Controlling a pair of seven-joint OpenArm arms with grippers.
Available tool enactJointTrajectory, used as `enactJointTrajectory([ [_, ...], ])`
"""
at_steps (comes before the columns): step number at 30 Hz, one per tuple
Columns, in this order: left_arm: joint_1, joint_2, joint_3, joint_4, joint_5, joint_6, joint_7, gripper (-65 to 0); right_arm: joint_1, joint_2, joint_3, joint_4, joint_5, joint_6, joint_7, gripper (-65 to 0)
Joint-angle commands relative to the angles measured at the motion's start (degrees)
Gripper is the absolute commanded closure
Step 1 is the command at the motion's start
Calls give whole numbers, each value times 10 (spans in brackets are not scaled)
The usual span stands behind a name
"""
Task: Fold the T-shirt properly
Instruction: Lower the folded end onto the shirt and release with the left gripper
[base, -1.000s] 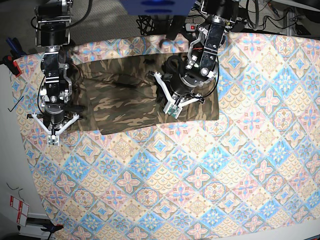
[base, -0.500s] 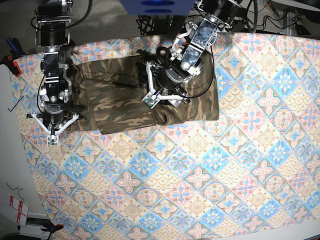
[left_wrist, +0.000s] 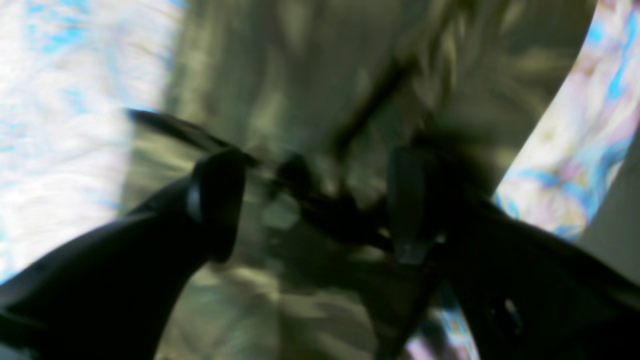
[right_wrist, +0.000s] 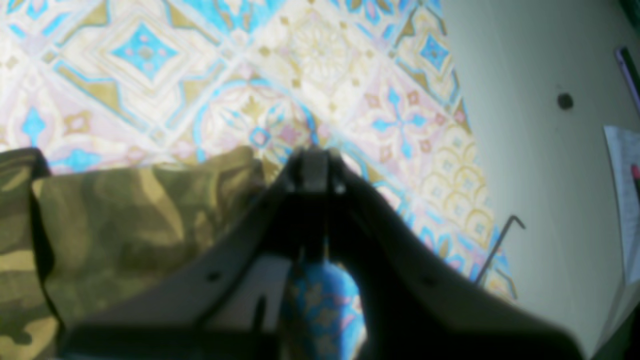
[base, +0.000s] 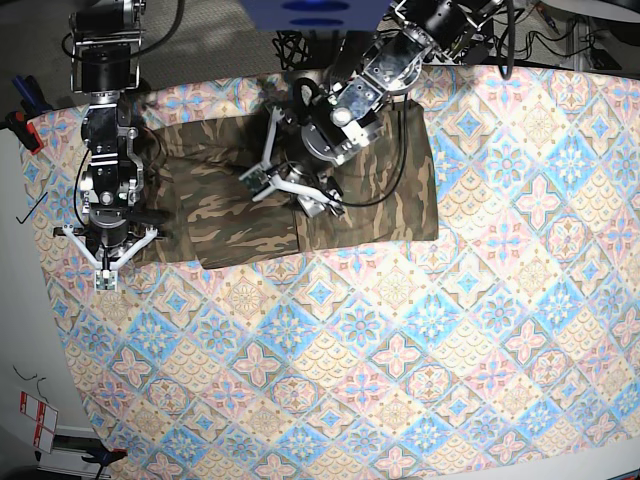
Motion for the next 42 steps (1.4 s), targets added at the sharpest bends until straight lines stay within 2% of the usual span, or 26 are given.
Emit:
enactJointTrajectory([
  [1,13,-4,-31,32,7,6,-2,-343,11,7,3,9,-4,-4,12,-11],
  [3,41,-6,-76,64,6,6,-2,-221,11,7,3,9,-4,-4,13,-11],
  [5,66,-6,-126,82,5,6,-4,-55,11,7,3,9,-4,-4,14,-11],
  [6,77,-4,-150,84,4,6,-9,0,11,7,3,9,-4,-4,14,-11],
  [11,142,-1,-230,82,4,6,-89,0,11,6,3,9,-4,-4,15,-11],
  [14,170,-1,-263,80,4,6,-115,0,11,6,3,9,-4,-4,14,-11],
  [26,225,-1,-318,78,4,6,-121,0,25,5,1,-41,-4,-4,15,-8],
  [34,194,-1,-312,-35,3,6,-121,0,24,5,2,-43,-4,-4,16,-7],
  [38,192,-5,-318,-19,4,6,-121,0,24,5,2,-41,-3,-4,16,-9],
  [42,196,-1,-354,69,4,6,-119,0,21,5,3,13,5,-4,16,-11],
])
